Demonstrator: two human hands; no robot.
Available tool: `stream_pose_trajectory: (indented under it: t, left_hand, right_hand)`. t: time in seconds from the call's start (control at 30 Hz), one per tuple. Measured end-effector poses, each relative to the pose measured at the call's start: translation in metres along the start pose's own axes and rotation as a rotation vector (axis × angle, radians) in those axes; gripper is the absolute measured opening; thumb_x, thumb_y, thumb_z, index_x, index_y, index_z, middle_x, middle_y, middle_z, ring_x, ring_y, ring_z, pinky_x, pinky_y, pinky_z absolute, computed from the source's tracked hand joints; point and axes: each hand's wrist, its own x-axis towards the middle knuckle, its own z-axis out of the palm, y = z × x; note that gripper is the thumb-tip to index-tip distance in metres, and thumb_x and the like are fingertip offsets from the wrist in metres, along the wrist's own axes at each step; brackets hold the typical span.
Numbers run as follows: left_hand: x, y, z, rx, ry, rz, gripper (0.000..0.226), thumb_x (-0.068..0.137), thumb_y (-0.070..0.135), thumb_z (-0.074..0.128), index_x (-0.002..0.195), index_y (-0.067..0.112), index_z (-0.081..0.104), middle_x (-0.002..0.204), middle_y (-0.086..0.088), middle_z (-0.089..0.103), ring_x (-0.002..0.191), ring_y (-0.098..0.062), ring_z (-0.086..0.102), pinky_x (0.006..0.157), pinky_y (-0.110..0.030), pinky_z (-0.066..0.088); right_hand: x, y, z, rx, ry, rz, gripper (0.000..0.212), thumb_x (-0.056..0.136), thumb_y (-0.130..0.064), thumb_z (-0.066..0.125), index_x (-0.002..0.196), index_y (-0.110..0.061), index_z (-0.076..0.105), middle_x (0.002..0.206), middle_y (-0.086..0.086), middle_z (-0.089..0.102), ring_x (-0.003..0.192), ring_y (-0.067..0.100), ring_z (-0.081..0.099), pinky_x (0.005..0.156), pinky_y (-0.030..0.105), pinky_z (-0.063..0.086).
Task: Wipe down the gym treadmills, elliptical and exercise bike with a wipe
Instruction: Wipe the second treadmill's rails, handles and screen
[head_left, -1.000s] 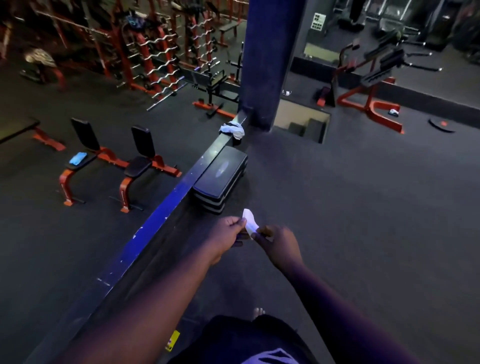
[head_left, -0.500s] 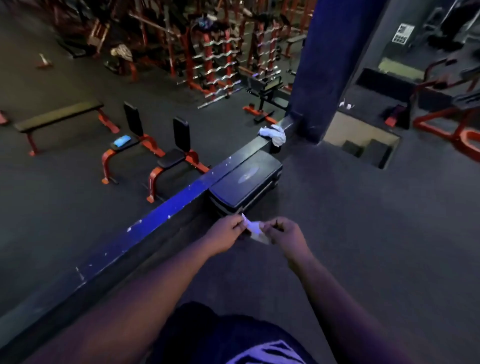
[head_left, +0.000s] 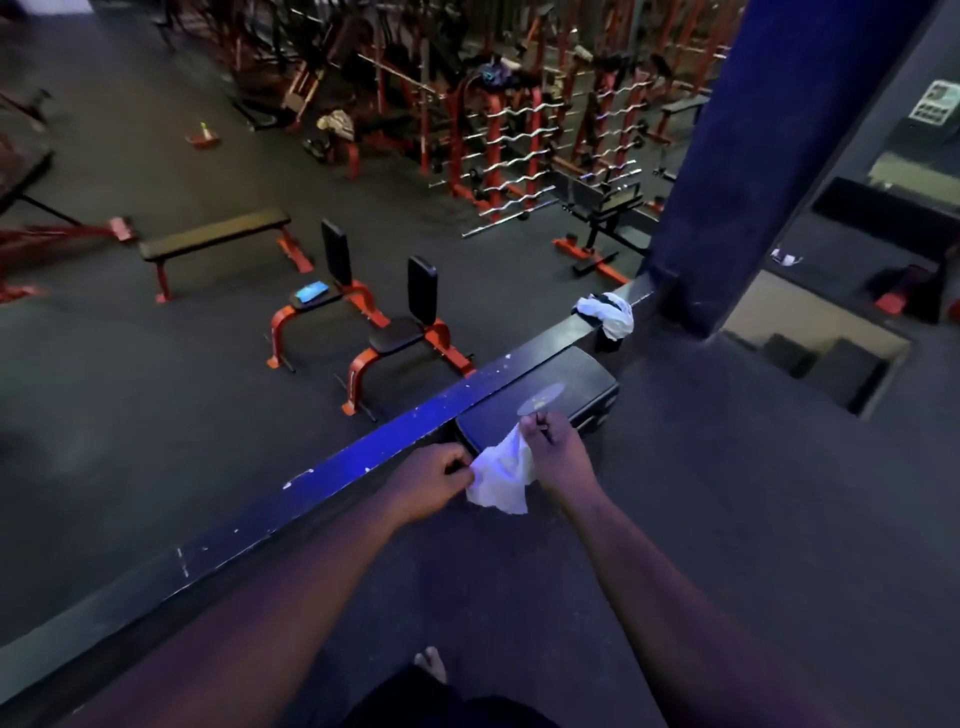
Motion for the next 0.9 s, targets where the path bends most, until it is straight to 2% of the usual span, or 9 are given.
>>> stream_pose_trajectory:
  t: [0.1, 0.17, 0.37, 0.47, 0.53, 0.6, 0.7, 0.77, 0.9]
  left_hand:
    - [0.023, -0.007, -0.019, -0.428, 0.054, -0.057, 0.005, 0.097, 0.010, 0.066, 0.101, 0.009, 0.069, 0.086, 0.004, 0.066, 0.078, -0.007, 0.060, 0.067, -0.013, 0.047]
    - [0.037, -0.016, -0.033, -0.645, 0.028, -0.081, 0.013, 0.095, 0.015, 0.072, 0.107, 0.011, 0.069, 0.092, 0.004, 0.072, 0.082, -0.005, 0.066, 0.070, -0.014, 0.050]
    - [0.073, -0.056, -0.079, -0.414, 0.045, -0.070, 0.044, 0.090, 0.038, 0.078, 0.084, -0.003, 0.064, 0.069, -0.001, 0.056, 0.062, -0.009, 0.047, 0.058, -0.030, 0.033]
    - [0.072, -0.081, -0.103, -0.475, 0.099, -0.114, 0.046, 0.080, 0.057, 0.074, 0.081, 0.012, 0.069, 0.069, 0.003, 0.059, 0.064, -0.011, 0.051, 0.061, -0.029, 0.035]
    - [0.069, -0.098, -0.119, -0.597, 0.210, -0.189, 0.042, 0.079, 0.057, 0.075, 0.080, 0.015, 0.068, 0.069, 0.002, 0.059, 0.065, -0.013, 0.050, 0.063, -0.030, 0.036]
    - [0.061, -0.116, -0.136, -0.781, 0.395, -0.273, 0.036, 0.082, 0.048, 0.077, 0.078, 0.014, 0.065, 0.070, -0.003, 0.058, 0.067, -0.017, 0.048, 0.063, -0.032, 0.036]
    - [0.051, -0.144, -0.158, -0.975, 0.686, -0.294, 0.026, 0.083, 0.035, 0.081, 0.077, 0.017, 0.063, 0.074, -0.008, 0.055, 0.070, -0.022, 0.043, 0.063, -0.033, 0.036]
    - [0.045, -0.161, -0.169, -1.041, 0.859, -0.364, 0.019, 0.091, 0.017, 0.077, 0.098, 0.006, 0.064, 0.087, -0.008, 0.068, 0.074, -0.022, 0.058, 0.065, -0.033, 0.049]
    - [0.023, -0.189, -0.184, -1.025, 1.113, -0.486, 0.062, 0.093, 0.004, 0.072, 0.144, 0.017, 0.040, 0.113, -0.015, 0.072, 0.090, -0.023, 0.072, 0.070, -0.037, 0.060]
  right_hand:
    - [0.040, -0.015, 0.026, -0.112, -0.052, -0.057, 0.017, 0.103, -0.028, 0.056, 0.090, -0.017, 0.056, 0.079, -0.009, 0.060, 0.071, 0.005, 0.055, 0.063, 0.028, 0.036]
    - [0.064, -0.027, 0.043, -0.194, -0.096, -0.091, 0.018, 0.103, -0.030, 0.057, 0.088, -0.019, 0.054, 0.074, -0.009, 0.057, 0.067, 0.007, 0.053, 0.059, 0.028, 0.035]
    - [0.138, -0.066, 0.077, -0.498, -0.167, -0.175, 0.020, 0.101, -0.041, 0.056, 0.101, -0.022, 0.062, 0.088, 0.000, 0.067, 0.085, 0.023, 0.063, 0.071, 0.034, 0.046]
    - [0.164, -0.091, 0.109, -0.544, -0.247, -0.279, 0.024, 0.100, -0.041, 0.059, 0.098, -0.018, 0.065, 0.088, 0.001, 0.066, 0.083, 0.023, 0.061, 0.067, 0.030, 0.035]
    - [0.179, -0.105, 0.140, -0.401, -0.267, -0.248, 0.029, 0.101, -0.040, 0.057, 0.098, -0.012, 0.065, 0.088, 0.003, 0.065, 0.082, 0.021, 0.059, 0.066, 0.029, 0.037]
    - [0.187, -0.114, 0.179, -0.135, -0.337, -0.083, 0.041, 0.101, -0.051, 0.052, 0.098, -0.012, 0.064, 0.093, 0.011, 0.070, 0.081, 0.023, 0.064, 0.063, 0.037, 0.054]
    - [0.188, -0.114, 0.236, -0.033, -0.612, 0.120, 0.062, 0.096, -0.072, 0.040, 0.105, -0.018, 0.068, 0.096, 0.003, 0.074, 0.085, 0.017, 0.068, 0.062, 0.041, 0.058]
    - [0.188, -0.116, 0.273, -0.097, -0.857, 0.150, 0.063, 0.096, -0.073, 0.040, 0.106, -0.019, 0.071, 0.094, -0.005, 0.075, 0.085, 0.012, 0.069, 0.070, 0.037, 0.057]
    - [0.194, -0.134, 0.344, -0.106, -1.148, -0.018, 0.042, 0.087, -0.055, 0.072, 0.083, -0.014, 0.066, 0.071, -0.004, 0.061, 0.070, 0.018, 0.054, 0.063, 0.030, 0.045]
